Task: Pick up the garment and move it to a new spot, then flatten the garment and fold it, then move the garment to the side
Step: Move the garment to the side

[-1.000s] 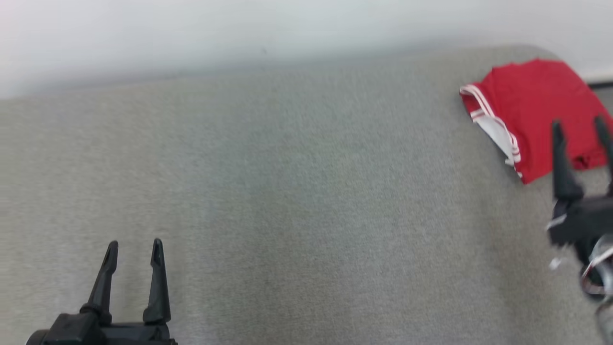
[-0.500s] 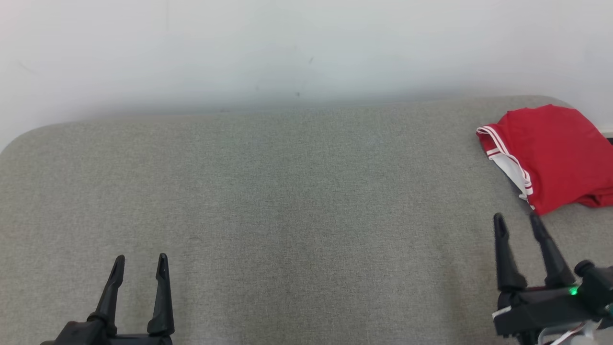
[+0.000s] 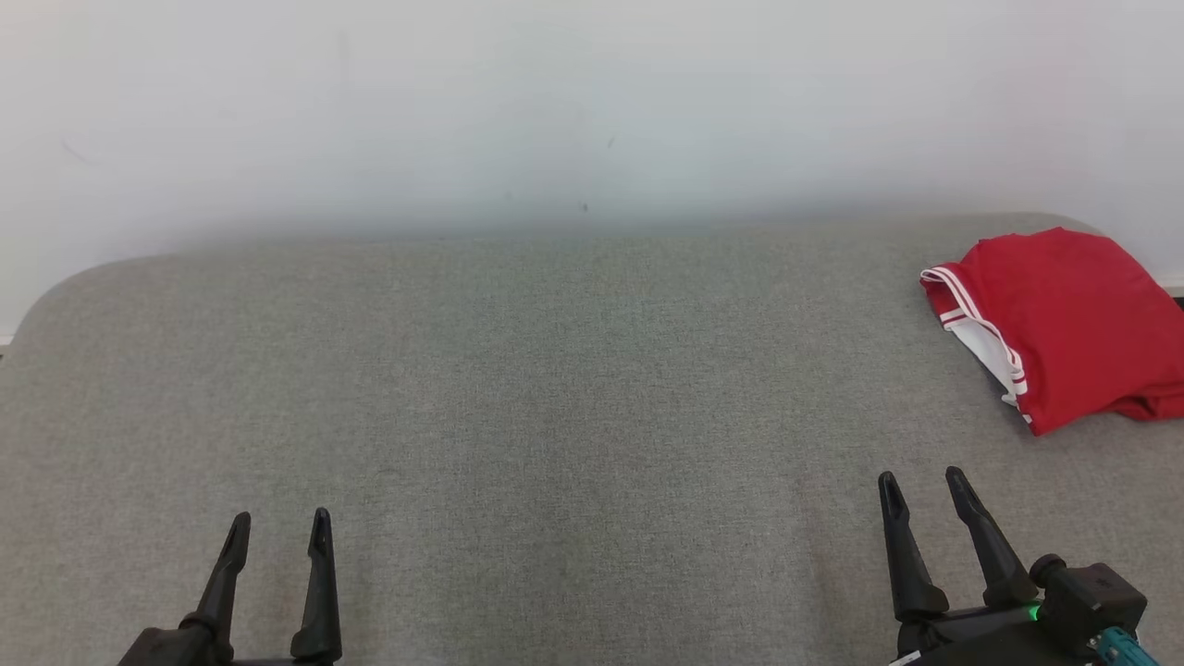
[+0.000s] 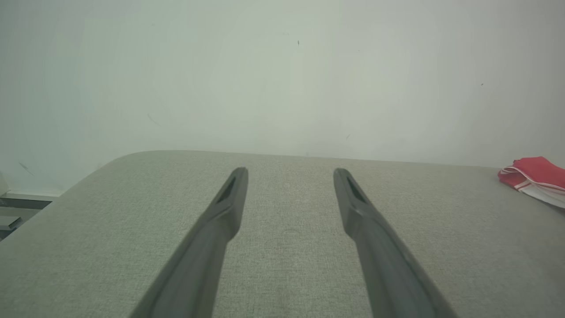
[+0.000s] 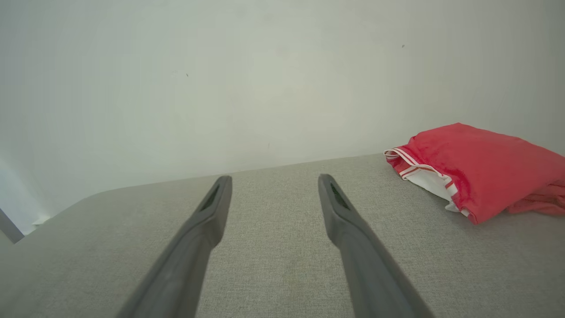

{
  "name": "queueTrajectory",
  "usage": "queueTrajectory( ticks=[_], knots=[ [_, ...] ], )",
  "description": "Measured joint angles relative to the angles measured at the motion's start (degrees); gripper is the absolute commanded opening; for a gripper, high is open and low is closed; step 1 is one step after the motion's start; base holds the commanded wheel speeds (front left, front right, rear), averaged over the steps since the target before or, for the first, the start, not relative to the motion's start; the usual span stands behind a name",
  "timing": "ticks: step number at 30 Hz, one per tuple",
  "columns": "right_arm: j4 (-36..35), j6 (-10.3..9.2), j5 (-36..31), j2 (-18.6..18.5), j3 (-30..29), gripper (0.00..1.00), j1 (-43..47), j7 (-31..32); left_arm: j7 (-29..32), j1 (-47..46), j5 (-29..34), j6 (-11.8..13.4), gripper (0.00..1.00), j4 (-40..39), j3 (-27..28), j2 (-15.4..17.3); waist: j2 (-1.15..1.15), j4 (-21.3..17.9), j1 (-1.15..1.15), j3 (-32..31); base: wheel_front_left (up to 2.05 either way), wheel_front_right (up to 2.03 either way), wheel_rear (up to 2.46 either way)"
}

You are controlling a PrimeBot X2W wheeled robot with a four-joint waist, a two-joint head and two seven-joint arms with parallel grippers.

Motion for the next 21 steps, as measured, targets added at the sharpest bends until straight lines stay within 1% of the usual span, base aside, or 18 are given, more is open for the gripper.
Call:
queueTrajectory(
  ticks=[10, 21],
  knots=[
    [1.57, 0.00, -1.72, 0.87, 0.25, 1.00, 0.00, -0.25, 0.00, -0.05, -0.30, -0.02, 1.00, 1.31, 0.71, -0.03, 0.00, 0.52, 0.00, -1.05, 0.00, 0.00, 0.00],
    [2.40, 0.00, -1.91, 1.38, 0.29, 1.00, -0.31, -0.34, 0.00, -0.21, -0.34, -0.14, 1.00, 2.12, 0.99, -0.04, 0.00, 0.14, 0.00, -1.11, 0.00, 0.00, 0.00]
  ],
)
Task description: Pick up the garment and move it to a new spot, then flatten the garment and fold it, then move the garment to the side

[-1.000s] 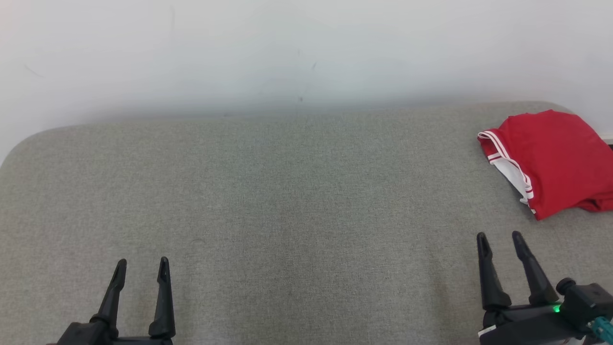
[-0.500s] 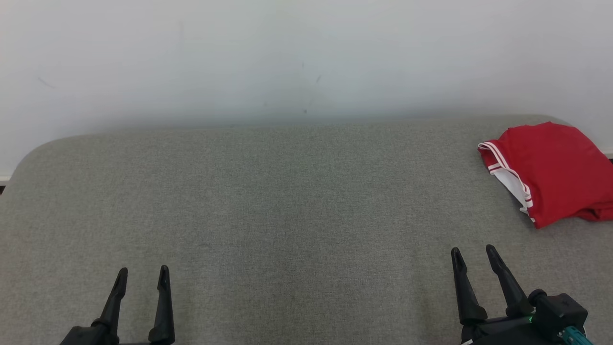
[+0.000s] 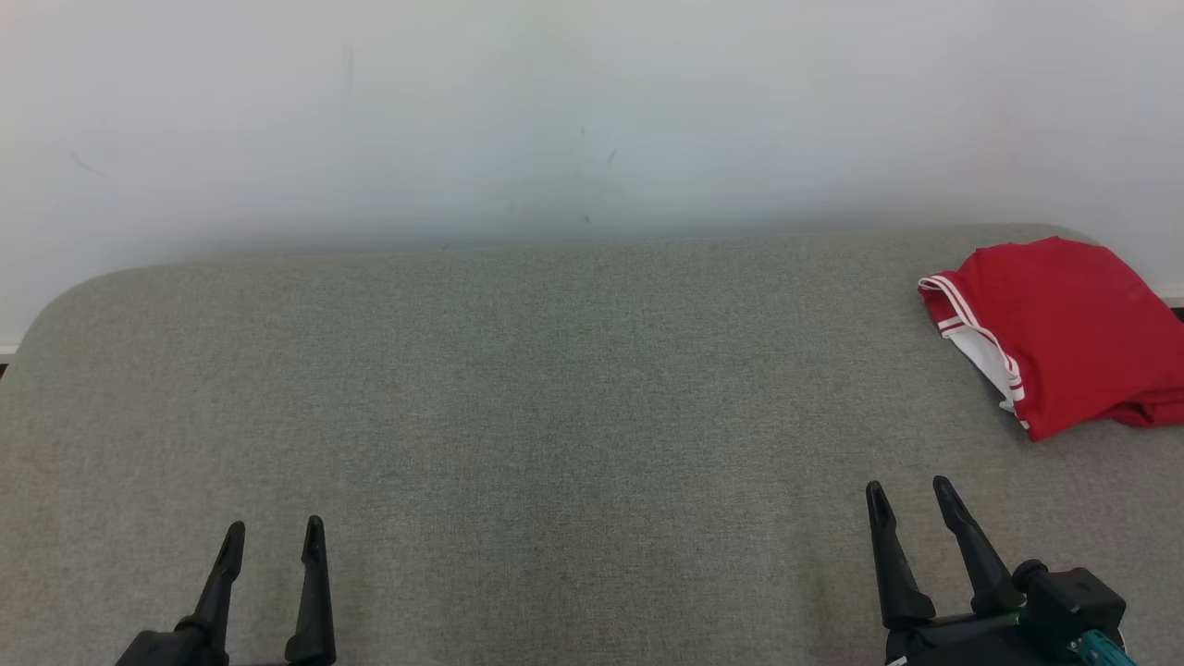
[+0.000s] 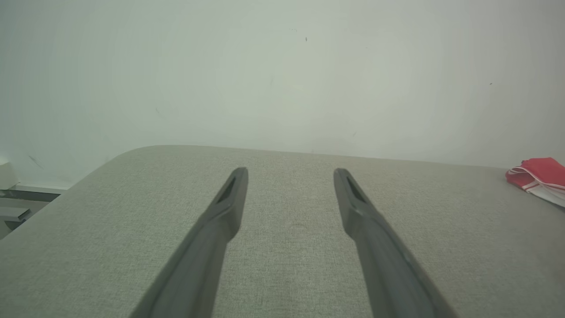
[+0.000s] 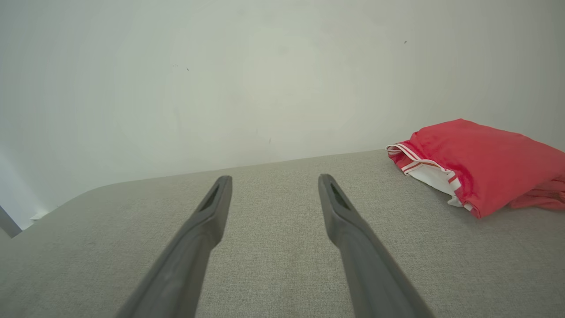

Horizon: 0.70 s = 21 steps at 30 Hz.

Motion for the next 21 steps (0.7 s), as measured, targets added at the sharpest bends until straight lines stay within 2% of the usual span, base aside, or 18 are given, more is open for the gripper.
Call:
queueTrajectory(
  ticks=[21],
  knots=[
    [-0.16, 0.00, -0.57, 0.67, -0.80, 1.00, 0.06, -0.01, 0.00, -0.46, 0.00, 0.11, 1.00, 0.08, -0.26, -0.02, 0.00, -0.06, 0.00, 0.35, 0.00, 0.00, 0.00]
  ],
)
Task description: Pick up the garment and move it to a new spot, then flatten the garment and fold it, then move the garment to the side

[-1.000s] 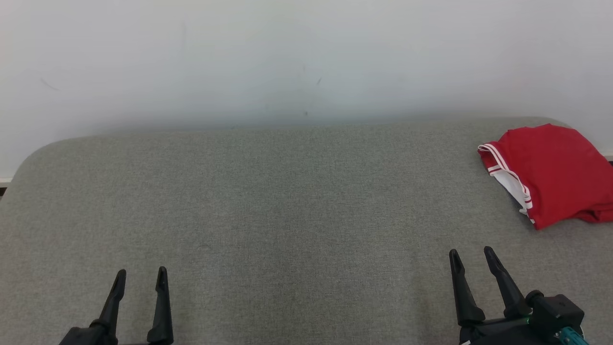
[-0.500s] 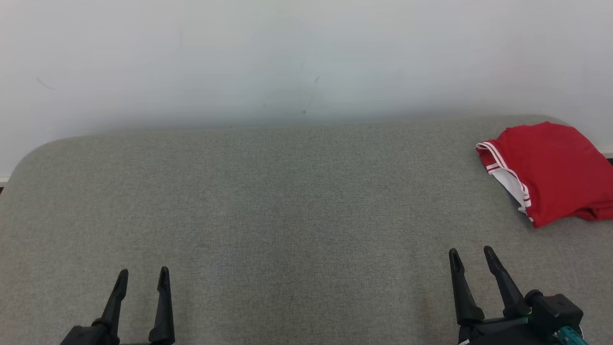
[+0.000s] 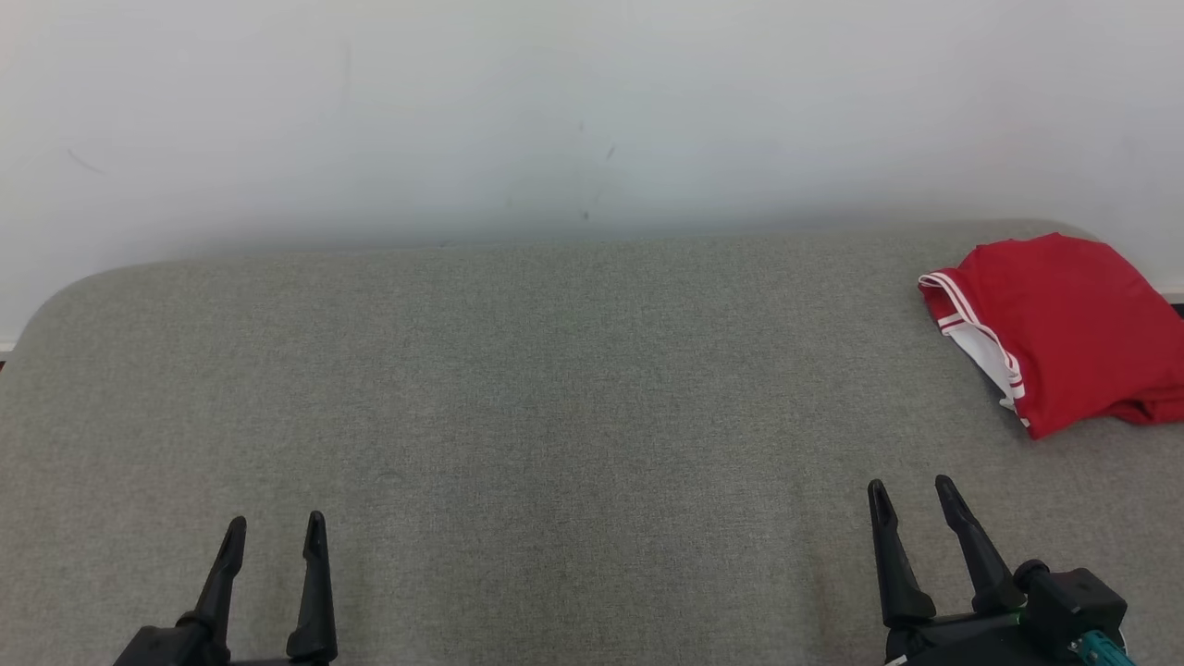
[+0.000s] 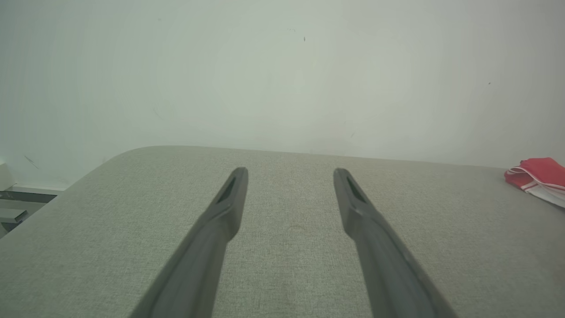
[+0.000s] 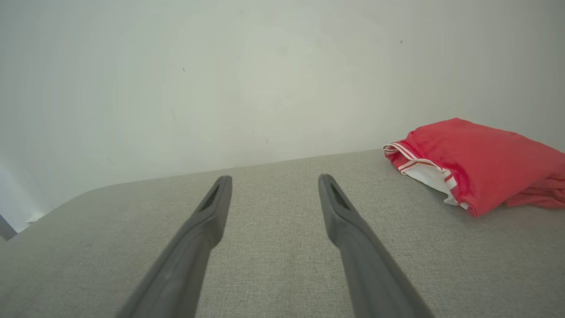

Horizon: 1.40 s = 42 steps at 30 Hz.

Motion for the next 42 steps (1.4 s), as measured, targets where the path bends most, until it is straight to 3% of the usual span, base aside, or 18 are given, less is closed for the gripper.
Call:
queueTrajectory(
  ticks=[2, 3, 10, 42],
  knots=[
    [0.04, 0.00, 0.00, -0.01, 0.00, 1.00, 0.00, 0.01, 0.00, -0.01, -0.19, -0.02, 1.00, 0.00, 0.02, 0.01, 0.00, 0.01, 0.00, 0.00, 0.00, 0.00, 0.00],
    [0.21, 0.01, 0.01, 0.01, 0.05, 0.00, 0.09, 0.03, -0.01, 0.04, -0.44, -0.02, 0.00, 0.16, 0.01, -0.01, 0.00, 0.01, 0.00, -0.01, 0.00, 0.00, 0.00],
    [3.21, 0.01, 0.46, 0.32, 0.33, 0.00, 2.27, 0.57, 0.57, 1.51, -1.05, -0.02, 0.00, 3.54, -0.10, -0.54, 0.00, 0.00, 0.00, 0.00, 0.00, 0.00, 0.00],
    [3.43, 0.01, 29.22, 1.10, -3.74, 0.00, 0.09, 7.99, 8.57, -0.71, -32.25, -0.54, 0.00, 5.16, 0.89, -0.51, 0.00, -0.14, 0.00, 0.20, 0.00, 0.00, 0.00]
  ],
)
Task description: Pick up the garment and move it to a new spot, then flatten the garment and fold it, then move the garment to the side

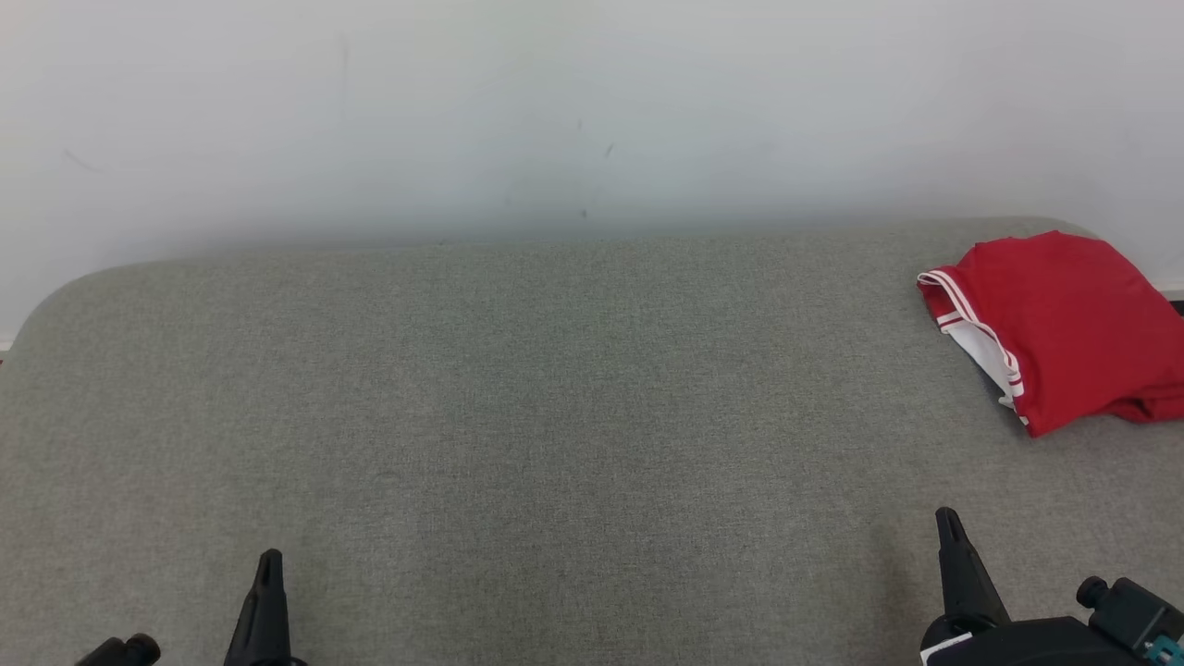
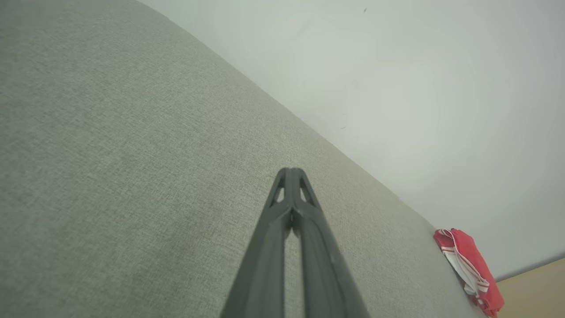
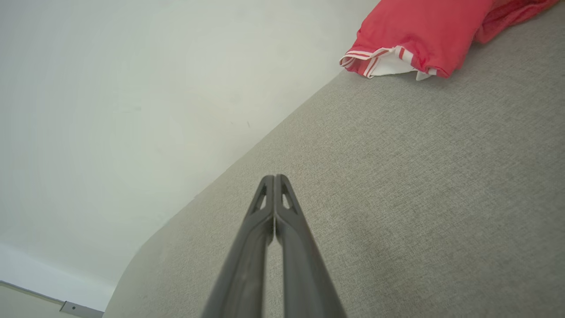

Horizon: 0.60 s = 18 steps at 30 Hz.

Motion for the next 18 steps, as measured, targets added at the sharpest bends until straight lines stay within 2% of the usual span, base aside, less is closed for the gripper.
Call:
queueTrajectory(
  ticks=[18],
  knots=[
    [0.00, 0.00, 12.73, 0.48, -2.04, 0.00, -1.26, 3.48, 3.58, -1.92, -14.28, -0.45, 0.00, 0.62, 0.53, 0.07, 0.00, -0.08, 0.00, 0.12, 0.00, 0.00, 0.00]
  ],
)
